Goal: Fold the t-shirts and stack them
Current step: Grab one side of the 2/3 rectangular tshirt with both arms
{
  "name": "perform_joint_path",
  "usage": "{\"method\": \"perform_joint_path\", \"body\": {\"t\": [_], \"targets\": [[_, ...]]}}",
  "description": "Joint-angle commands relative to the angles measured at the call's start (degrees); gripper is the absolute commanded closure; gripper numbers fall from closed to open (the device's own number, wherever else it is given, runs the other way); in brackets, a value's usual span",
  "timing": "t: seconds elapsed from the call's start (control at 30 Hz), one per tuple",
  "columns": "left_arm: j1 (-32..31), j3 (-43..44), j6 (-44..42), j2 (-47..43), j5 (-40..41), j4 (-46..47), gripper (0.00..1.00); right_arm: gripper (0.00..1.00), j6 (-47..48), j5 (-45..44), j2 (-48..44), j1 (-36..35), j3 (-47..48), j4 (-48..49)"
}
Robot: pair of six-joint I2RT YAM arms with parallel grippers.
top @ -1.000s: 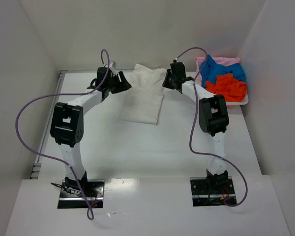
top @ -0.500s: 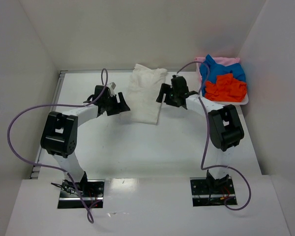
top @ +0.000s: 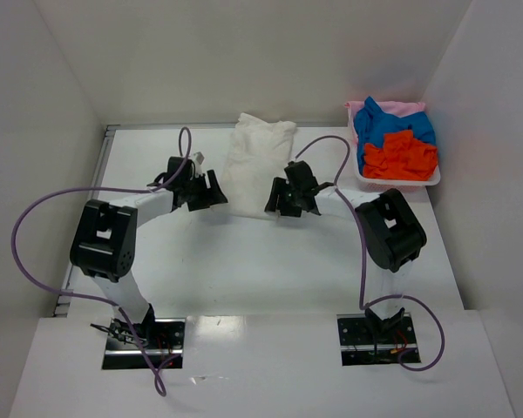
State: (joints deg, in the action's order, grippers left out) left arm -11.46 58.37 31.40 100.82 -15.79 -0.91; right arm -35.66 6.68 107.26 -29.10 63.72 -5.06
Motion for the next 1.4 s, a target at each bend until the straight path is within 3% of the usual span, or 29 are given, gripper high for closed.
{"method": "perform_joint_path", "body": {"t": [0.0,0.23,0.53,0.67,0.73,0.87,1.23,1.37], "targets": [[-0.31,-0.10,-1.69,1.05,0.67,0.91,0.24,0.38,-1.61,-0.52,-2.59,0.01,-0.97,3.82],[-0.31,-0.80,-1.16,2.19,-0.46,0.99,0.26,0.56,-2.22,0.00,-1.44,-0.60,-0.97,3.83],[-0.84,-0.80,-0.64,4.04,-1.52,1.61,0.59,0.89,-4.68,-0.52,-0.39,-1.13,-1.50,5.14],[-0.84,-0.80,-0.64,4.04,-1.52,1.61,0.67,0.95,-5.21,-1.05,-0.39,-1.13,-1.50,5.68],[-0.84,-0.19,-0.64,4.04,-1.00,1.61,0.76,0.99,-5.21,-0.53,-0.39,-1.13,-1.50,5.68],[-0.84,-0.19,-0.64,4.04,-1.00,0.56,1.00,1.00,-5.21,0.00,0.14,-1.13,-1.50,5.68],[-3.74,-4.57,0.51,-7.82,0.93,-5.15,1.00,1.00,-5.74,-1.05,-9.34,-1.13,-9.75,2.61],[-7.78,-5.72,1.03,-13.09,2.60,-10.24,1.00,1.00,-5.74,-0.52,-14.26,-1.13,-12.48,0.85]]}}
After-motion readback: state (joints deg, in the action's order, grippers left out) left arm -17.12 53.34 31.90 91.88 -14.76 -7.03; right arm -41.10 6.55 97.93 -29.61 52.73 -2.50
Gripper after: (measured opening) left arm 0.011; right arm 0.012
